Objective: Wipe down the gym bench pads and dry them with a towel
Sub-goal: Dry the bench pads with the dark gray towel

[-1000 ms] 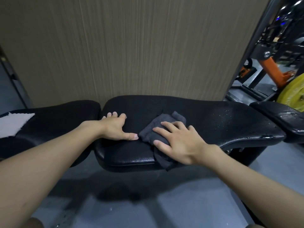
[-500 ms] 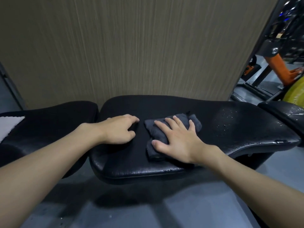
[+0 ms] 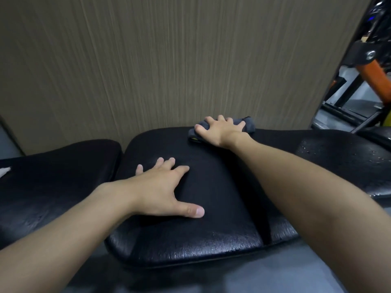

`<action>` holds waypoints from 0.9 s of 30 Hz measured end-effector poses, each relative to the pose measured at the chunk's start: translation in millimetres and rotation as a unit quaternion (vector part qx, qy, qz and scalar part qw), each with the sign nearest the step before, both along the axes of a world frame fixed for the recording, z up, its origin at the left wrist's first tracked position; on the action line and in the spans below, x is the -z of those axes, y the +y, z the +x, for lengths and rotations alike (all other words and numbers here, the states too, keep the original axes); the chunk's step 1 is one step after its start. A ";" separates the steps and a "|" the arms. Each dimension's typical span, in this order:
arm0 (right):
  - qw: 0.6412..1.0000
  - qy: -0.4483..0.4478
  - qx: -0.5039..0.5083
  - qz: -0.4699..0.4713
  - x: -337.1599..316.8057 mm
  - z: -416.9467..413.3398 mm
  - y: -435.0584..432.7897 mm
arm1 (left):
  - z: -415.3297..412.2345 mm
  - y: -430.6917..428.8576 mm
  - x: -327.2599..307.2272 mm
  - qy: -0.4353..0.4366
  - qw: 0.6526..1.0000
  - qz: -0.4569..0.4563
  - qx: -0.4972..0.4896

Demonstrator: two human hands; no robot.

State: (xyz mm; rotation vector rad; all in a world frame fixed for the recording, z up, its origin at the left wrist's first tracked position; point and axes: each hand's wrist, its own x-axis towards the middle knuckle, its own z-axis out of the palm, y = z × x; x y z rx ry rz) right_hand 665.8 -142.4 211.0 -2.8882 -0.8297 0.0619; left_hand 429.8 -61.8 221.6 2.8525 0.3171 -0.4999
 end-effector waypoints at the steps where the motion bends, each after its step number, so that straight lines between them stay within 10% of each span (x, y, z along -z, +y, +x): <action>1: 1.000 -0.005 -0.003 -0.002 0.7 -3.3 -3.3 | -0.7 -0.4 0.7 -0.005 1.000 -0.002 -0.001; 17: 0.993 -0.069 -0.092 0.011 9.9 -198.4 -173.0 | -9.4 -6.6 -5.6 -0.019 1.000 0.003 0.004; 27: 0.998 -0.027 -0.039 0.036 10.7 -173.2 -164.9 | 13.5 -21.9 -7.5 -0.110 0.992 -0.021 0.063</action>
